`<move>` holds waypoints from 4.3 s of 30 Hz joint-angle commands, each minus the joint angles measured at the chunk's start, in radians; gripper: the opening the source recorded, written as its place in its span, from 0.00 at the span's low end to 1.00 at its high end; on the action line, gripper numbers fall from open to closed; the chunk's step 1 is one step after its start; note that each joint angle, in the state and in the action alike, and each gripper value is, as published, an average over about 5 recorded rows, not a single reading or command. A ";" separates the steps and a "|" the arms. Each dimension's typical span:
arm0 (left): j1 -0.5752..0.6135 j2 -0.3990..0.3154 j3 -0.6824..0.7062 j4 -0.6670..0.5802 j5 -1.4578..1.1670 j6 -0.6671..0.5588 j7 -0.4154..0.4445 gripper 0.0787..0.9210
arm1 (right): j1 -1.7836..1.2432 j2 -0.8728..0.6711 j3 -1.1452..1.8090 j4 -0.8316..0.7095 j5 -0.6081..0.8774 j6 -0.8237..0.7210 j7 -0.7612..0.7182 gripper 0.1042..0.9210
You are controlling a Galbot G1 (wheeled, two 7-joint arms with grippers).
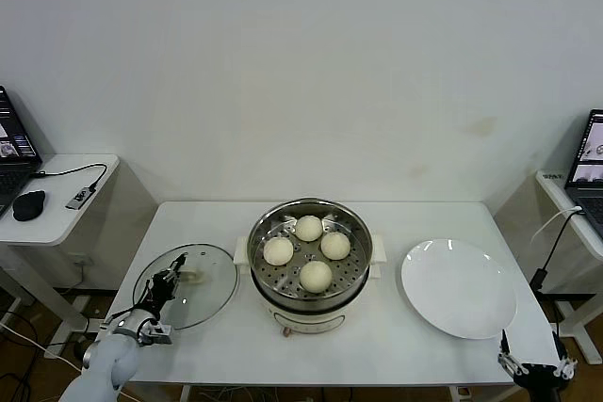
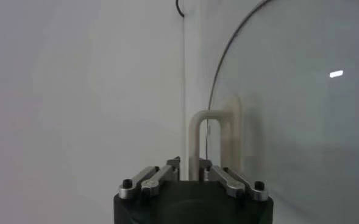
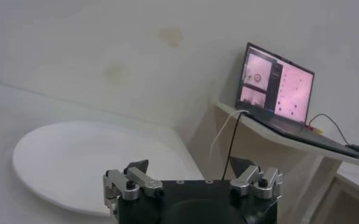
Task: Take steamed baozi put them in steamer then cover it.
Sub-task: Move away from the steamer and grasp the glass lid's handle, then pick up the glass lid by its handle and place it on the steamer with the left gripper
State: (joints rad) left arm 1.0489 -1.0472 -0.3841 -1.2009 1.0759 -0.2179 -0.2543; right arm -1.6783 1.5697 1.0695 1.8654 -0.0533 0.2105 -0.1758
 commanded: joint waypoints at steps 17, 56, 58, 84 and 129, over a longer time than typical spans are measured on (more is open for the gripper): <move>0.418 0.096 -0.312 -0.860 -0.081 0.426 0.298 0.08 | 0.025 -0.095 -0.143 -0.018 -0.017 -0.001 -0.010 0.88; -0.113 -0.199 0.406 -0.766 0.227 0.757 0.581 0.08 | 0.101 0.006 -0.265 -0.074 -0.249 -0.022 0.053 0.88; -0.117 -0.238 0.409 -0.756 0.254 0.757 0.593 0.08 | 0.101 0.006 -0.266 -0.077 -0.251 -0.021 0.054 0.88; -0.126 -0.403 0.484 -0.604 0.401 0.722 0.593 0.08 | 0.092 0.005 -0.266 -0.087 -0.249 -0.010 0.052 0.88; 0.028 -0.391 0.448 -0.749 0.400 0.709 0.551 0.40 | 0.091 -0.004 -0.281 -0.102 -0.252 0.002 0.039 0.88</move>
State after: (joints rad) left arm 0.9991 -1.4467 0.0627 -1.8418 1.4813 0.4928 0.3049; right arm -1.5866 1.5658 0.7888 1.7638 -0.3045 0.2130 -0.1362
